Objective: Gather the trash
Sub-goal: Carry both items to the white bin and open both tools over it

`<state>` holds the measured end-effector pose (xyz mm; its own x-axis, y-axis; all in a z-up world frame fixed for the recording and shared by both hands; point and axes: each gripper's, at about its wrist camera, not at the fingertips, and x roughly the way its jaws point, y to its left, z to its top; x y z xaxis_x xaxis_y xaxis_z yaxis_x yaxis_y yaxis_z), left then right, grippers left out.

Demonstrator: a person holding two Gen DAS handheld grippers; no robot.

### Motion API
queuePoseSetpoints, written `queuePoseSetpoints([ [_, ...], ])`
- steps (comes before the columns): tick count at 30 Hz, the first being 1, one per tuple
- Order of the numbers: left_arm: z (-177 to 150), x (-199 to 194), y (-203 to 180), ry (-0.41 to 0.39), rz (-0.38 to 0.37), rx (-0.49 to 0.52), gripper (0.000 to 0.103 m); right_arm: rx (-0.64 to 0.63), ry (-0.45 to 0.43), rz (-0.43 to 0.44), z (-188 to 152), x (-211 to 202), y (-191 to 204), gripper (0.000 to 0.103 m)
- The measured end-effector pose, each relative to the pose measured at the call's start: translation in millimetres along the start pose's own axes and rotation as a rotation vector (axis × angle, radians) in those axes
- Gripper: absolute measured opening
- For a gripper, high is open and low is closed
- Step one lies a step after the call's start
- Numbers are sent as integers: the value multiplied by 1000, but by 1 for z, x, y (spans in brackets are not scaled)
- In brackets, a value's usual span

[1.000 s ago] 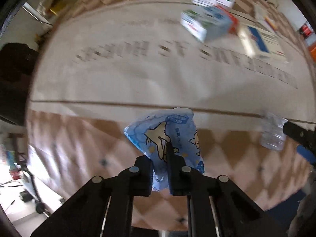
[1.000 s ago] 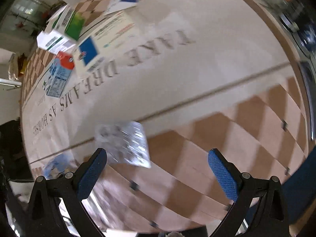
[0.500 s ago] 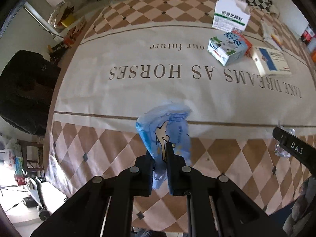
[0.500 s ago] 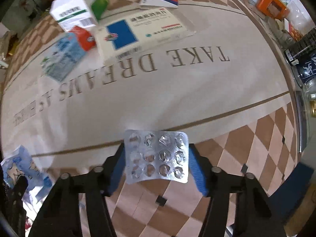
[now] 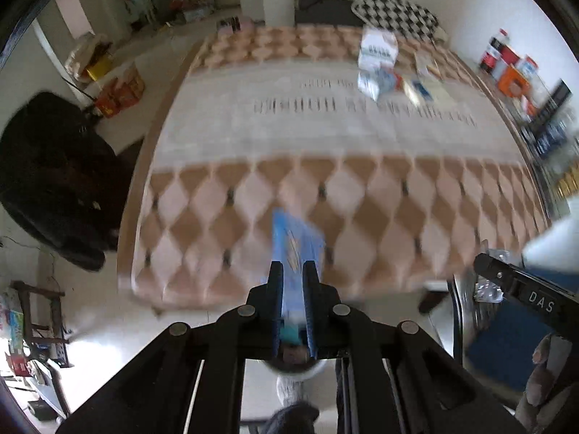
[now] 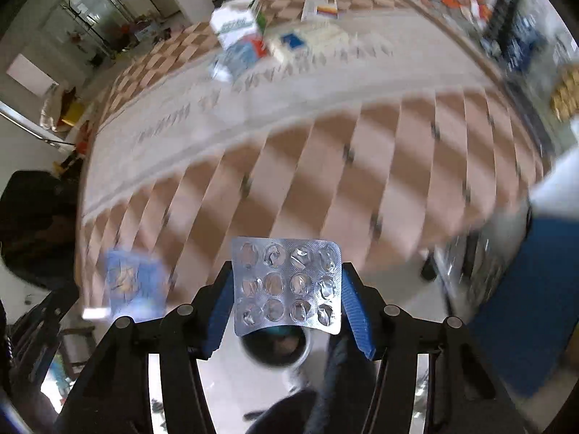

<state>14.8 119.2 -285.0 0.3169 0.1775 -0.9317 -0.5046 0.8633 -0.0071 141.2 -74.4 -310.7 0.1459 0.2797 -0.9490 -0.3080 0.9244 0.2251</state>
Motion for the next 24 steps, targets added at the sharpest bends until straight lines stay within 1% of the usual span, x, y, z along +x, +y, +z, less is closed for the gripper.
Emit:
queuePoseSetpoints([
  [1,-19,2,8,28,-17,-3,8,4,21,13,-20,3,3,59],
  [2,-32,7,14,57,-34,-9,8,6,58,19,-48,8,5,59],
  [4,-68,28,27,152,-66,-26,8,13,121,26,-84,21,5,59],
  [5,-80,40,33,187,-79,-36,8,4,170,17,-107,37,6,59],
  [7,-112,78,46,265,-82,-62,8,-3,231,4,-140,64,4,59],
  [8,-125,98,52,289,-85,-77,8,-4,270,-3,-157,87,2,59],
  [9,-136,122,56,318,-80,-93,8,3,290,-9,-170,99,-2,59],
  [10,-144,140,58,342,-89,-100,8,13,314,2,-181,122,-5,59],
  [11,-157,173,62,379,-119,-122,8,13,334,0,-189,145,-7,59],
  [13,-174,225,63,441,-137,-145,9,22,351,-5,-203,185,-14,59],
  [14,-185,253,63,464,-154,-159,9,27,365,5,-211,216,-18,59],
  [15,-192,275,63,476,-164,-170,9,25,370,4,-214,234,-21,59],
  [16,-200,300,63,494,-166,-178,9,25,379,2,-220,260,-25,59],
  [18,-218,337,66,508,-160,-211,10,48,399,11,-231,314,-37,59],
  [20,-237,362,75,501,-168,-251,16,51,400,13,-236,349,-45,60],
  [21,-244,368,79,493,-163,-272,34,55,404,15,-240,370,-48,60],
  [22,-251,377,83,483,-156,-296,70,64,407,23,-244,385,-51,60],
  [23,-258,386,87,474,-154,-320,85,79,419,47,-248,405,-52,60],
  [24,-261,391,92,468,-151,-337,92,84,437,64,-251,420,-52,61],
])
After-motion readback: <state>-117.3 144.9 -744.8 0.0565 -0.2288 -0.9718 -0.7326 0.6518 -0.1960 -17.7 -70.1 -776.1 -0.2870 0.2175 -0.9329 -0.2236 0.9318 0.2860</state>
